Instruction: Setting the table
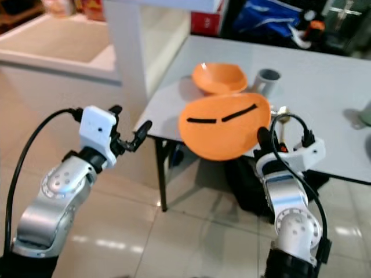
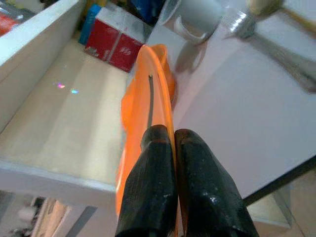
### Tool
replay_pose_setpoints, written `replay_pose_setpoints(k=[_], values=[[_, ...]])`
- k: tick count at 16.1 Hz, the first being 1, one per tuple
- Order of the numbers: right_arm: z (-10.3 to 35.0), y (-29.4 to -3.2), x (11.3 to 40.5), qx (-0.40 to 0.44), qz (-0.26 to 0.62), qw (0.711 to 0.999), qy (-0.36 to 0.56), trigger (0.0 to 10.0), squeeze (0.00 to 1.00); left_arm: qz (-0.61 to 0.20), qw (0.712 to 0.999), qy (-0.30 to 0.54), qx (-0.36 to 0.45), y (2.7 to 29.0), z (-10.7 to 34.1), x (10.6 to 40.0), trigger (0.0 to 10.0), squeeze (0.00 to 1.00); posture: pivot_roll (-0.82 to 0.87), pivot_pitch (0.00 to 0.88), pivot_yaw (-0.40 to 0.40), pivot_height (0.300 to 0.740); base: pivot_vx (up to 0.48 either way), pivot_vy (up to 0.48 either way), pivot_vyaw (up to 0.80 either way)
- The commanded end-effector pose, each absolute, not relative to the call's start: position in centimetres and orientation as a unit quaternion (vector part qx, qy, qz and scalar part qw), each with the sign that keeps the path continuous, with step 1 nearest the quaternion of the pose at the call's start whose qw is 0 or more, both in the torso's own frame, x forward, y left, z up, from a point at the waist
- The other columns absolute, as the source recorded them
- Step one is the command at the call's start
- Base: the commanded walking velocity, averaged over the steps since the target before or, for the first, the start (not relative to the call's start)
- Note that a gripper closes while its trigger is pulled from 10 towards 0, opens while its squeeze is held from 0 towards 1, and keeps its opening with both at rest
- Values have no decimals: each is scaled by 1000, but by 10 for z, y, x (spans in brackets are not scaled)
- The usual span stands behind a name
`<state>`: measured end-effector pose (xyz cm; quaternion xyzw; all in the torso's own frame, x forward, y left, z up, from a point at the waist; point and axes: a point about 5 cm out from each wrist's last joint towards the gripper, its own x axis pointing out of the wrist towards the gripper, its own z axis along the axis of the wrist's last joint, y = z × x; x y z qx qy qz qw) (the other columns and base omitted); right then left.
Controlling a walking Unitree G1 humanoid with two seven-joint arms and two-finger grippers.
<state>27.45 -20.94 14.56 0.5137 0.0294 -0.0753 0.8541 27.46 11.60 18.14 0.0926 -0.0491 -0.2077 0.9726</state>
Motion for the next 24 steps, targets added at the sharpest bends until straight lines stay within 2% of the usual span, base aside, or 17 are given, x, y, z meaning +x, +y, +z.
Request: replay_pose_setpoints(k=[1,5,15,18,20,21,24], values=[[150,-207,275,515,-68,854,26,10000,0,-207,972,-49,96,118,183,272,10000,0,24,56,-20,740,322,0,-663],[146,-204,274,524,-68,848,35,10000,0,-213,971,-46,100,119,182,271,10000,0,25,59,-21,740,323,0,-195],[132,-207,276,542,-111,831,53,10000,0,-279,955,-36,93,113,182,260,10000,0,42,65,-23,740,0,0,0],[128,-208,284,560,-121,818,49,10000,0,-335,939,-28,70,104,180,252,10000,0,45,64,-20,740,0,0,0],[119,-207,302,585,-135,798,50,10000,0,-428,902,7,62,89,173,239,10000,0,49,65,-19,740,0,0,0],[120,-206,313,595,-131,792,47,10000,0,-434,898,9,69,87,172,239,10000,0,56,72,-12,740,0,0,0],[119,-199,330,591,-123,796,53,10000,0,-432,899,7,71,87,173,242,10000,0,61,72,-7,740,0,0,0]])
